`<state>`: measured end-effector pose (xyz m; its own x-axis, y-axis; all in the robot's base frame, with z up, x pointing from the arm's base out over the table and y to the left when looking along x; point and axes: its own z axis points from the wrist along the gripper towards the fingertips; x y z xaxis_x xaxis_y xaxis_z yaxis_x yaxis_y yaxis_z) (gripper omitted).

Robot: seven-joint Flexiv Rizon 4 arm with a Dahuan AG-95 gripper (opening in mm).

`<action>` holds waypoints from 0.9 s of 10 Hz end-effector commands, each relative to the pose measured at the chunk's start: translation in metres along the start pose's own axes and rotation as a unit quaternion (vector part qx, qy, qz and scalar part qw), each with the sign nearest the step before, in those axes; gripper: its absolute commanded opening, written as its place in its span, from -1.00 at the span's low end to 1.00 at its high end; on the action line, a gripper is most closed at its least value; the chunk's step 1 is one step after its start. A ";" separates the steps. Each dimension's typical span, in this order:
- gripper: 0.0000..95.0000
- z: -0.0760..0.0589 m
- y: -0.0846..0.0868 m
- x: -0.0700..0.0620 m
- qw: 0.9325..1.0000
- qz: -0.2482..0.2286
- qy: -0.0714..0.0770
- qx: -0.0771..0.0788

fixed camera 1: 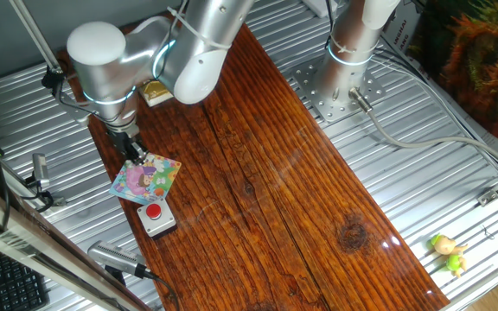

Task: Assemble one piece of a puzzle

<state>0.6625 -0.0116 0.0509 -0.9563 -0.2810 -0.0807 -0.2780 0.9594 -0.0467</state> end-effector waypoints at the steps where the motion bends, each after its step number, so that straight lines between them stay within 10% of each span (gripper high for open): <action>1: -1.00 -0.001 -0.001 0.000 0.999 0.033 -0.004 0.002; 9: -1.00 0.002 -0.001 0.000 0.996 0.090 -0.015 0.006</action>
<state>0.6633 -0.0126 0.0479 -0.9880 -0.0977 -0.1200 -0.0935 0.9948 -0.0399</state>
